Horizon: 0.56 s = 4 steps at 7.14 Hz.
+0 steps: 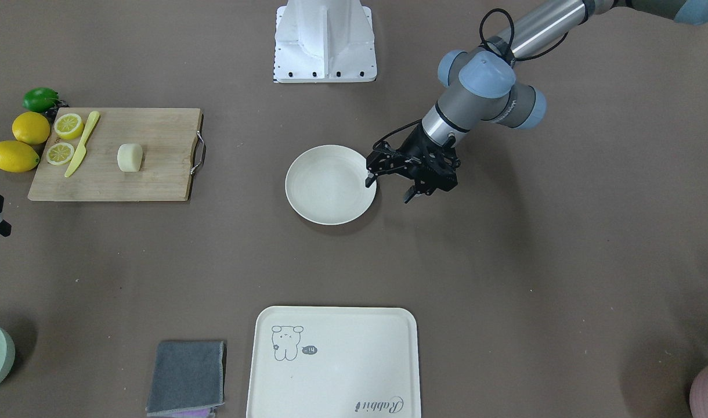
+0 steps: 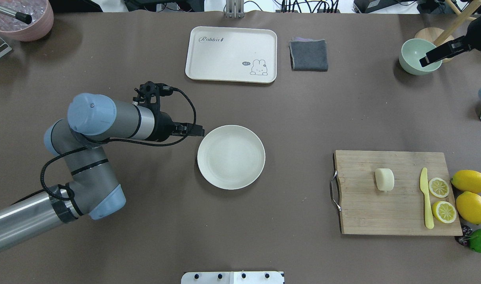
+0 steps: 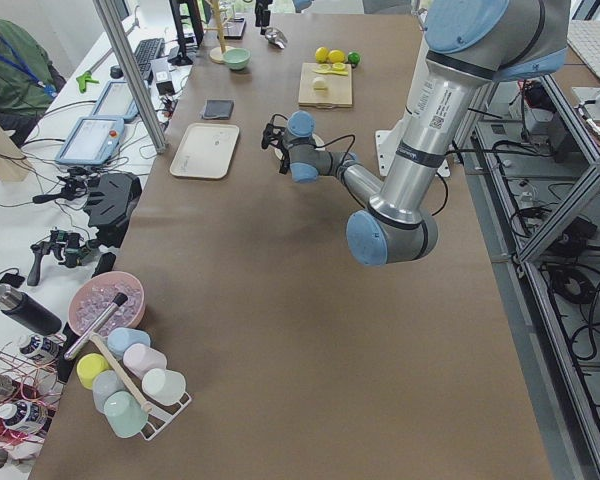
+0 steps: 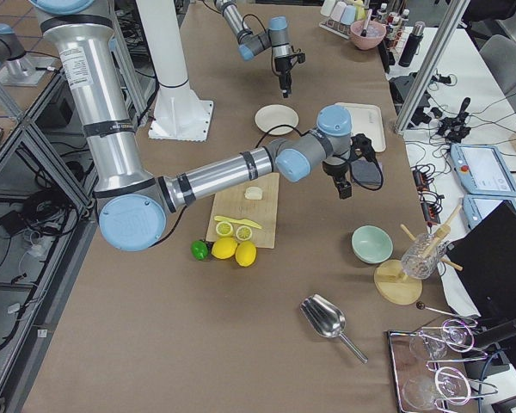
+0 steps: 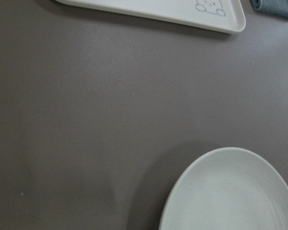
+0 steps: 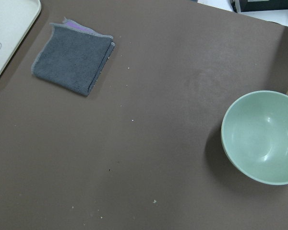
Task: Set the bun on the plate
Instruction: 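Withdraw the left arm while the right arm moves toward the cutting board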
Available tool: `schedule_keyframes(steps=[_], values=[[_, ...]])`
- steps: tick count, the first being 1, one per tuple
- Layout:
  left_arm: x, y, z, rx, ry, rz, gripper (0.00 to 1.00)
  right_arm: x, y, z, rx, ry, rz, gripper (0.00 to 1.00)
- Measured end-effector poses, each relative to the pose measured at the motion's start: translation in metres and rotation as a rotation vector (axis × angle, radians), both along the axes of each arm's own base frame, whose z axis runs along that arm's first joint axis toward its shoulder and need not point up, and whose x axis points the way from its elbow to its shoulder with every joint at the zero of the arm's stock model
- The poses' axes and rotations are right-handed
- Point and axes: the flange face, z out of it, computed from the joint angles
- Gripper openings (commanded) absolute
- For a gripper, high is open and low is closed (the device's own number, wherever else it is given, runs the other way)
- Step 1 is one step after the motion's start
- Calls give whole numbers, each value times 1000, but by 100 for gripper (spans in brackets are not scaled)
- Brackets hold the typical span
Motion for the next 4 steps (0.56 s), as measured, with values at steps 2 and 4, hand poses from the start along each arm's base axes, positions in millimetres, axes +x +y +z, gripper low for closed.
schedule_keyframes(steps=[2, 4], values=[[-62, -37, 26, 74, -55, -42, 97, -9, -7, -10, 9, -6, -12, 100], [-136, -75, 61, 86, -107, -74, 97, -14, -12, -30, -17, -5, -20, 100]])
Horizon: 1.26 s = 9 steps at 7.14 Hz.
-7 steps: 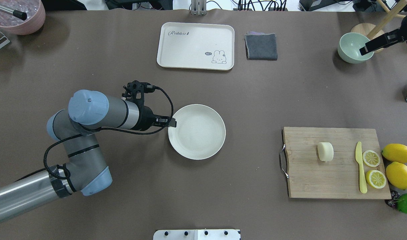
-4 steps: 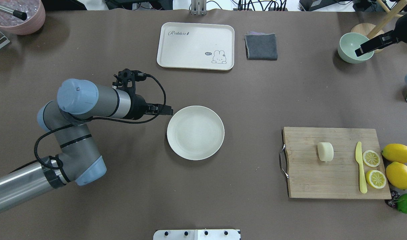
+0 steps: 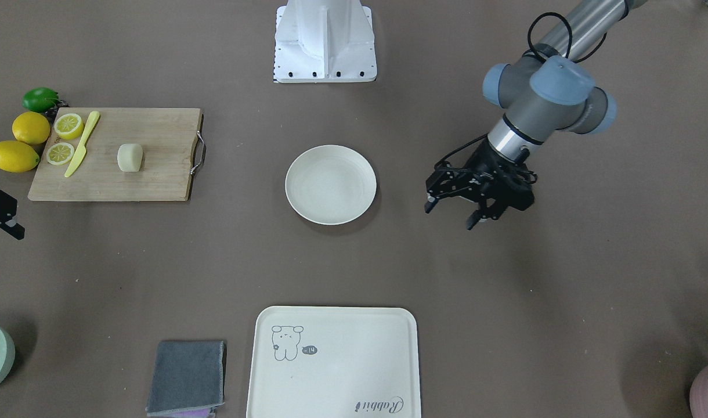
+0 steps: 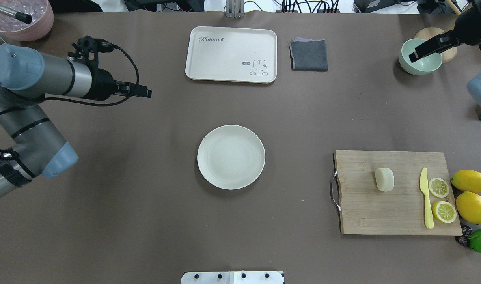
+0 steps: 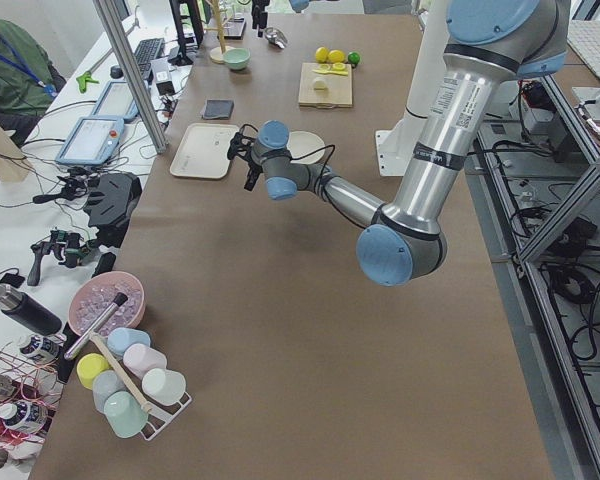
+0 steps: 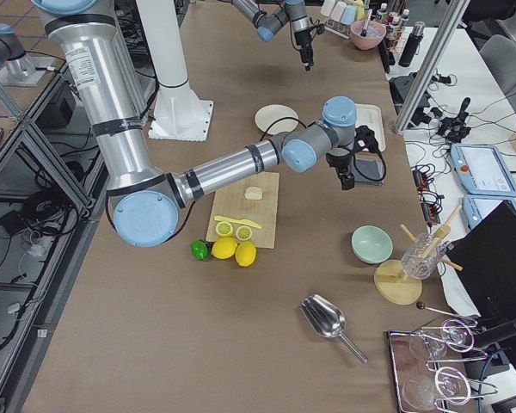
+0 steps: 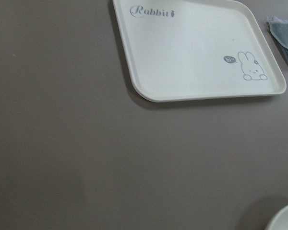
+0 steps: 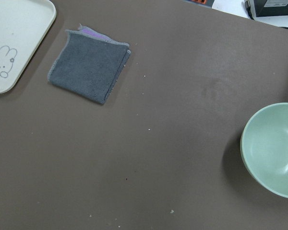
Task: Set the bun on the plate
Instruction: 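Withdraw the left arm while the right arm moves toward the cutting board, then lower the right gripper over the cream bun on the cutting board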
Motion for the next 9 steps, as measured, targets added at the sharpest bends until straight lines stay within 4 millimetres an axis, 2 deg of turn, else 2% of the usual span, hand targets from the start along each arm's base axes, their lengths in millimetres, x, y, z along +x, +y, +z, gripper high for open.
schedule_keyframes(steps=[1, 2, 3, 5, 6, 7, 8, 9], values=[[-30, -19, 21, -16, -28, -29, 97, 1, 3, -10, -27, 7, -2, 100], [-55, -34, 39, -7, -64, -49, 97, 3, 10, -9, -52, 14, -4, 100], [-75, -42, 52, 14, -96, -59, 97, 4, 22, 5, -82, 20, -10, 100], [-107, -54, 70, 69, -148, -51, 97, 8, 67, 61, -149, 32, -37, 100], [-116, -57, 74, 103, -168, -31, 97, 8, 88, 80, -172, 13, -60, 100], [-119, -59, 76, 129, -181, -15, 97, 1, 99, 87, -208, -15, -78, 100], [-119, -60, 76, 143, -188, -6, 97, -21, 107, 83, -257, -31, -72, 100], [-118, -60, 75, 150, -187, 5, 97, -56, 116, 74, -292, -32, -59, 100]])
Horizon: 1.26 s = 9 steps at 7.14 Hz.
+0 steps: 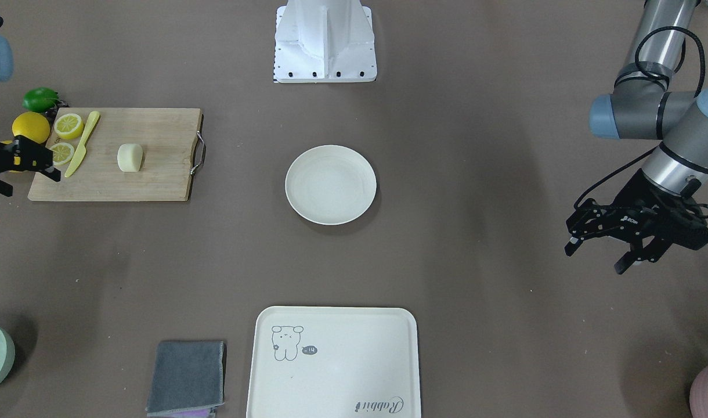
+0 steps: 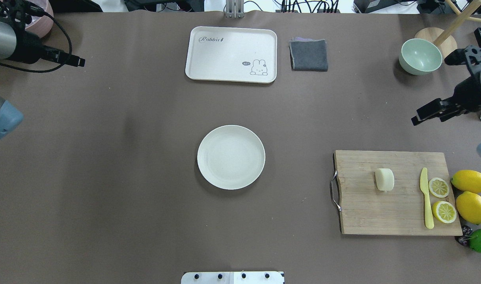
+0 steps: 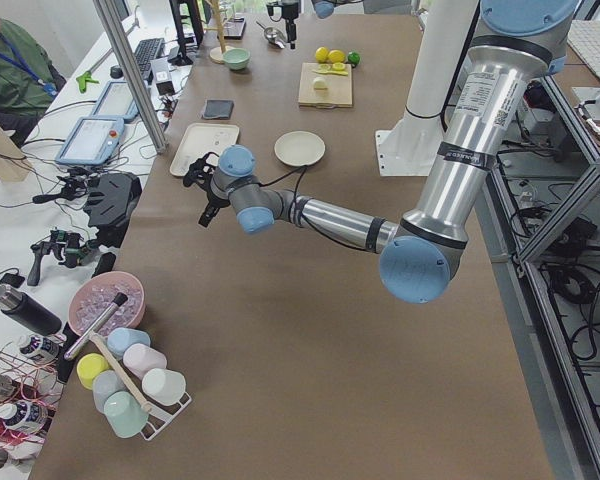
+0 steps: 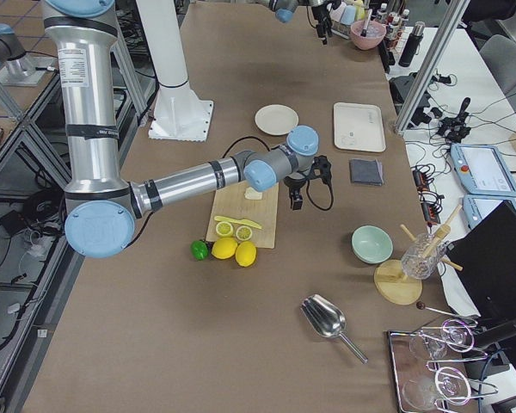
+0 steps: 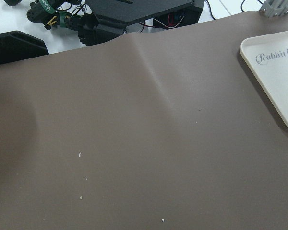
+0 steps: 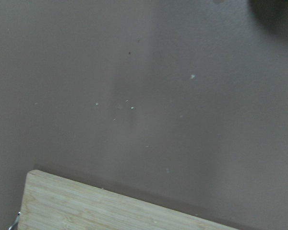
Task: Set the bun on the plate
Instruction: 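Lower the right gripper over the cream bun on the cutting board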
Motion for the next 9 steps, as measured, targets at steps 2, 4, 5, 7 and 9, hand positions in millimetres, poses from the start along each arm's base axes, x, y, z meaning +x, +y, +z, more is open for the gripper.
schedule_keyframes(steps=[2, 4, 5, 7, 9], values=[[-5, 9, -4, 3, 22, 21, 97, -64, 28, -10, -27, 35, 3, 100], [-9, 17, -6, 4, 27, 28, 97, -102, 50, -8, -35, 81, -4, 100], [-7, 16, -7, 4, 27, 31, 97, -111, 57, -10, -36, 90, -11, 100], [-5, 14, -11, 8, 28, 30, 97, -111, 75, -5, -59, 107, -20, 95], [-6, 14, -15, 16, 31, 25, 97, -111, 93, 10, -81, 136, -38, 89]])
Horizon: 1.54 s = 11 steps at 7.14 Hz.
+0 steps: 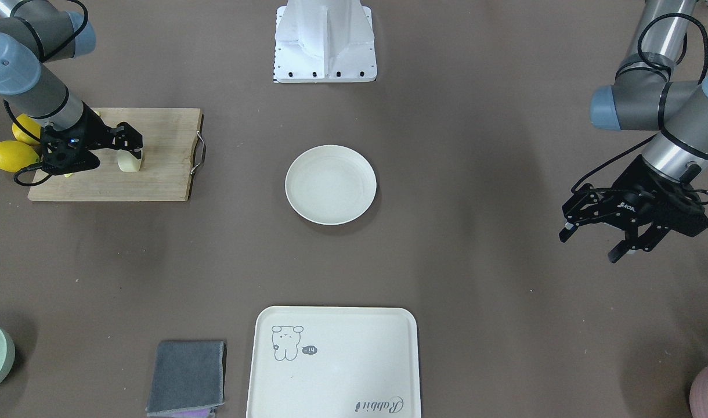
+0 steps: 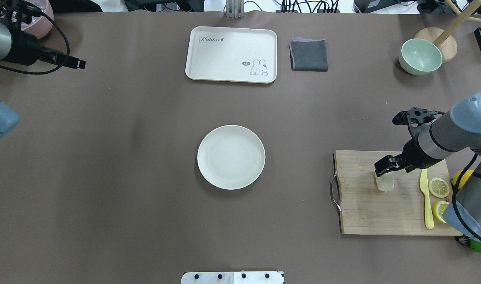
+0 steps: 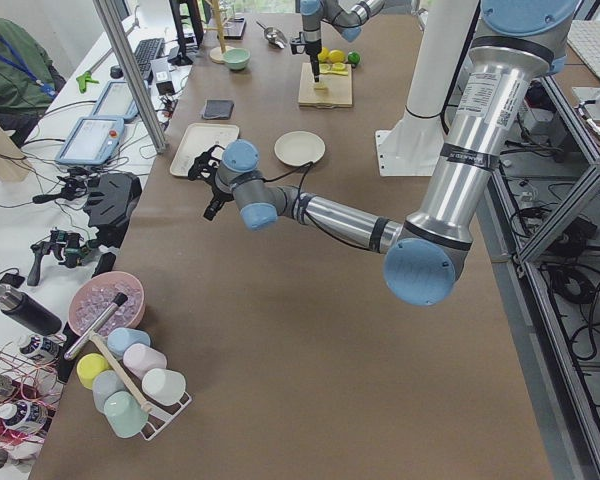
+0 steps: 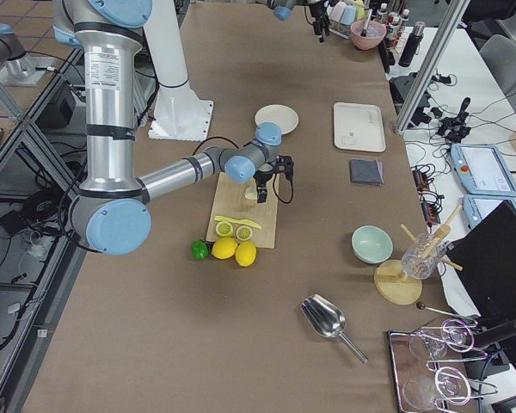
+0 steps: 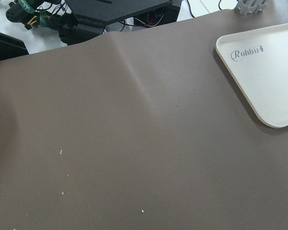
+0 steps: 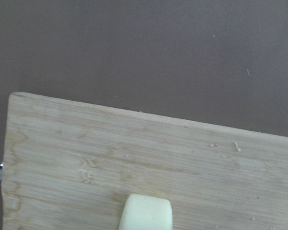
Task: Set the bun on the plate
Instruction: 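Lower the right gripper over the cream bun on the cutting board, then close the right gripper on the bun and lift it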
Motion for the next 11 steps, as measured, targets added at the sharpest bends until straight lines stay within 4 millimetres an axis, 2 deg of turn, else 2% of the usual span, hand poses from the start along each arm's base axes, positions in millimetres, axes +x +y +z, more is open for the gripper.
schedule_keyframes(steps=[1, 3, 4, 5, 6, 9, 11], values=[[1, 0, 1, -1, -2, -1, 97, -2, 5, 3, -6, 6, -5, 89], [3, -2, 6, -9, -11, -2, 97, -13, 8, -4, -25, 0, 5, 66], [3, -4, 10, -9, -20, -14, 97, -17, 9, -8, -30, -3, 10, 60], [3, -6, 12, -5, -29, -33, 97, -17, 10, -8, -33, -2, 16, 46], [5, -7, 14, -4, -36, -39, 97, -17, 10, -7, -32, 0, 21, 2], [7, -5, 18, -1, -46, -55, 97, -14, 9, -11, -17, 5, 44, 0], [7, -3, 16, -2, -42, -61, 97, 2, 4, -36, 15, -31, 77, 0]])
